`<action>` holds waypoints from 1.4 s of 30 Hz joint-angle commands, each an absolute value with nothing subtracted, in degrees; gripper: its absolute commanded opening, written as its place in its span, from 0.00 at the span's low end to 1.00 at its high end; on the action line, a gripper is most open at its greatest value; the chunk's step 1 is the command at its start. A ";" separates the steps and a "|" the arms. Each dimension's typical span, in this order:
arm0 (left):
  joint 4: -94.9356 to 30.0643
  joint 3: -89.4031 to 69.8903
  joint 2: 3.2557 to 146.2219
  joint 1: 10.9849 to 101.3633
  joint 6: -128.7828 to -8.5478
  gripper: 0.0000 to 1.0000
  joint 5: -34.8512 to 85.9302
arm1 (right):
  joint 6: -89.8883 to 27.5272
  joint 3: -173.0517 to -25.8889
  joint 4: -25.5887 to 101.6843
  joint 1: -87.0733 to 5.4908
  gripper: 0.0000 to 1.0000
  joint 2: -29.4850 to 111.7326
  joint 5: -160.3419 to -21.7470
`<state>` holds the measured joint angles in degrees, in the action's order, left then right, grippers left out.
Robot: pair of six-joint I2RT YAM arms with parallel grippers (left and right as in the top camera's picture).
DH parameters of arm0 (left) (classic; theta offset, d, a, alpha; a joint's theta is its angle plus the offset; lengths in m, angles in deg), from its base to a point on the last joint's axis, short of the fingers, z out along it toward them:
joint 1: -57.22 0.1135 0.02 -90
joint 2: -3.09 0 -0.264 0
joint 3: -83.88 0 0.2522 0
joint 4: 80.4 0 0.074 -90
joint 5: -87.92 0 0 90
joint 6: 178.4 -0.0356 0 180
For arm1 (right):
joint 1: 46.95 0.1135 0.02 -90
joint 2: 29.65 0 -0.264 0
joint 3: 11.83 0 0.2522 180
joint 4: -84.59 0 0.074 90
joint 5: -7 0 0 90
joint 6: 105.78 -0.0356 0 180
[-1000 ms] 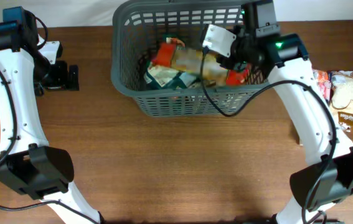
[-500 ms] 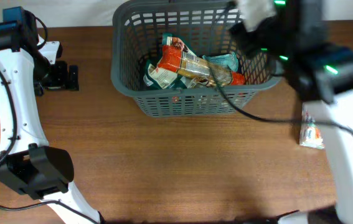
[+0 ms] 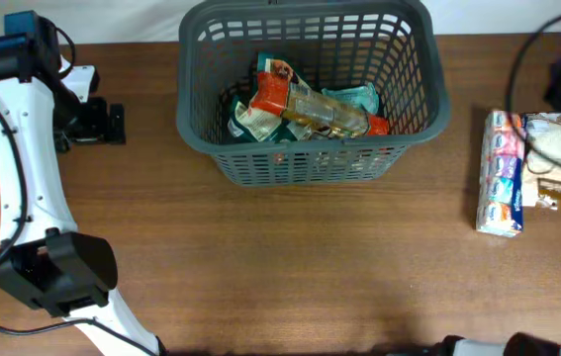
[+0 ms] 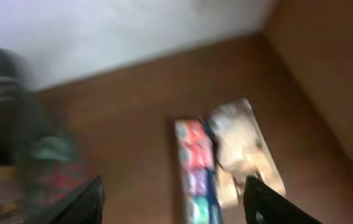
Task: Pack container
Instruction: 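Release the pasta package into the basket and raise right gripper, then move right gripper down onto the Kleenex tissue pack and grasp it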
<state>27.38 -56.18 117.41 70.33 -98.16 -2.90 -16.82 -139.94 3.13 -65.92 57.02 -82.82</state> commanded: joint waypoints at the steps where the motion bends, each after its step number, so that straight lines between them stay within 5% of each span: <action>1: 27.44 -55.96 116.23 70.63 -97.42 0.99 -2.28 | -19.73 -135.50 2.85 -71.62 0.69 58.77 -82.49; 15: 27.44 -55.96 116.23 70.63 -97.42 0.99 -2.28 | -19.03 -115.61 14.85 -75.55 0.74 68.02 -82.25; 42: 27.44 -55.96 116.21 70.63 -97.42 0.99 -2.28 | -12.84 -114.82 18.17 -73.02 0.75 90.40 -84.56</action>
